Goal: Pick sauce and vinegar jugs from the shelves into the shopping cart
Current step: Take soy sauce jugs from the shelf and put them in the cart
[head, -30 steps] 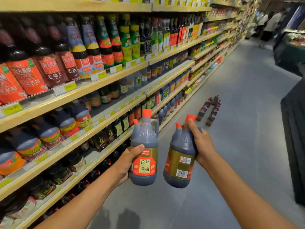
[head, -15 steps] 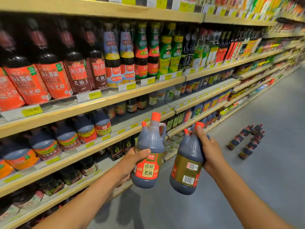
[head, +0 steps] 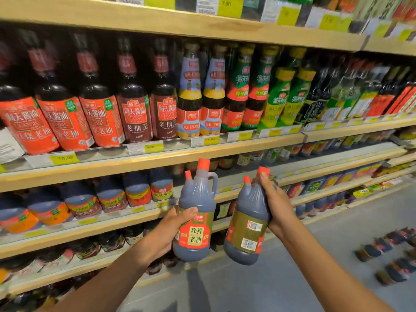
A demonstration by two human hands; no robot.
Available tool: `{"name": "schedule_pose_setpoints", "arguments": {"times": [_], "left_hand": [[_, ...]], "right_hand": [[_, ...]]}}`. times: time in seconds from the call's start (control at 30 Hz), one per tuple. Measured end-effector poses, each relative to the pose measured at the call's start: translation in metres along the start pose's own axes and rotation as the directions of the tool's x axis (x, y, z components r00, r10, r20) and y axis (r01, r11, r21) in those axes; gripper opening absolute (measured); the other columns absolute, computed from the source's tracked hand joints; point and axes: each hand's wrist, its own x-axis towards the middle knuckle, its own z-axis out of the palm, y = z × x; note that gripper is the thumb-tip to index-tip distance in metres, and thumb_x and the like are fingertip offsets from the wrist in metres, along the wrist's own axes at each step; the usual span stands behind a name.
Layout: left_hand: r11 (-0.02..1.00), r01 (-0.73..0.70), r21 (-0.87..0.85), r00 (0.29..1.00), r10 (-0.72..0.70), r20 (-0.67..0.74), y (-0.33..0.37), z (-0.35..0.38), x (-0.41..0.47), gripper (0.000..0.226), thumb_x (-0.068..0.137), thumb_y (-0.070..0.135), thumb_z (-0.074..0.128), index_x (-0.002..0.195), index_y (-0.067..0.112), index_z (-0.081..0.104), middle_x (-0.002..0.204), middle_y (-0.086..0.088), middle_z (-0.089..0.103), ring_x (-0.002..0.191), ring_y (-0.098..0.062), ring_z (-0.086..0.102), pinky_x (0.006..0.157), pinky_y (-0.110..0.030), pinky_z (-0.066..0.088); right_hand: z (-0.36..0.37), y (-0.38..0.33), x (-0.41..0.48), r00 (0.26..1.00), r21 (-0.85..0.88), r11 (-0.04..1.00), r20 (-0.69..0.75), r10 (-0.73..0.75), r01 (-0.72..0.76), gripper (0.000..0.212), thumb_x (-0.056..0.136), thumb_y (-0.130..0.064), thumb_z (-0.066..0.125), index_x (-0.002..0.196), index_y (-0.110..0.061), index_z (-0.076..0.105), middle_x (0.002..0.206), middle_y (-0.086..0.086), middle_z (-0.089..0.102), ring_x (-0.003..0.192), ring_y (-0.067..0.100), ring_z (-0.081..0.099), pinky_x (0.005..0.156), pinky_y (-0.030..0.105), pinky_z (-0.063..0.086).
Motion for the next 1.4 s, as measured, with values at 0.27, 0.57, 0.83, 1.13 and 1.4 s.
{"name": "schedule_pose_setpoints", "arguments": {"times": [0.27,0.57,0.83,1.13,1.4], "left_hand": [[0.998,-0.041,-0.041,0.987,0.034,-0.157,-0.010,0.023,0.020,0.069,0.063,0.047,0.079,0.120,0.010,0.063,0.103,-0.018,0.075,0.092,-0.030,0.074,0.076,-0.038,0.059],[0.982,-0.170,-0.085,0.912,0.124,-0.390,-0.050,0.058,0.022,0.087,0.052,0.063,0.091,0.117,0.011,0.068,0.107,-0.021,0.074,0.094,-0.033,0.073,0.078,-0.041,0.058],[0.973,-0.203,-0.109,0.862,0.125,-0.491,-0.078,0.050,0.024,0.105,0.055,0.061,0.090,0.134,0.004,0.052,0.113,-0.025,0.070,0.099,-0.037,0.071,0.081,-0.044,0.058],[0.967,-0.237,-0.093,0.834,0.153,-0.530,-0.102,0.033,0.033,0.087,0.055,0.064,0.089,0.118,0.010,0.065,0.107,-0.024,0.072,0.097,-0.038,0.070,0.085,-0.046,0.059],[0.964,-0.247,-0.094,0.820,0.156,-0.551,-0.110,0.013,0.036,0.079,0.055,0.064,0.089,0.113,0.014,0.071,0.111,-0.027,0.071,0.098,-0.040,0.071,0.086,-0.047,0.059]], "right_hand": [[0.006,-0.001,0.074,0.965,-0.103,0.993,0.247,0.086,-0.062,0.044,0.093,-0.044,0.066,0.100,0.000,0.071,0.096,0.021,0.077,0.084,0.035,0.075,0.079,0.045,0.058],[0.003,0.013,0.132,0.885,-0.150,0.984,0.441,0.153,-0.095,0.044,0.083,-0.048,0.072,0.097,-0.006,0.073,0.102,0.023,0.075,0.088,0.035,0.072,0.083,0.046,0.056],[0.013,0.056,0.161,0.854,-0.166,0.973,0.470,0.223,-0.163,0.044,0.085,-0.047,0.075,0.099,-0.006,0.067,0.105,0.024,0.074,0.090,0.034,0.072,0.082,0.044,0.057],[0.035,0.104,0.189,0.855,-0.214,0.965,0.462,0.234,-0.148,0.062,0.073,-0.063,0.079,0.096,-0.006,0.069,0.104,0.023,0.075,0.103,0.041,0.071,0.094,0.056,0.057],[0.083,0.094,0.228,0.933,-0.170,0.978,0.316,0.170,-0.121,0.018,0.095,-0.021,0.067,0.082,-0.010,0.060,0.086,0.011,0.068,0.071,0.023,0.065,0.067,0.033,0.051]]}}
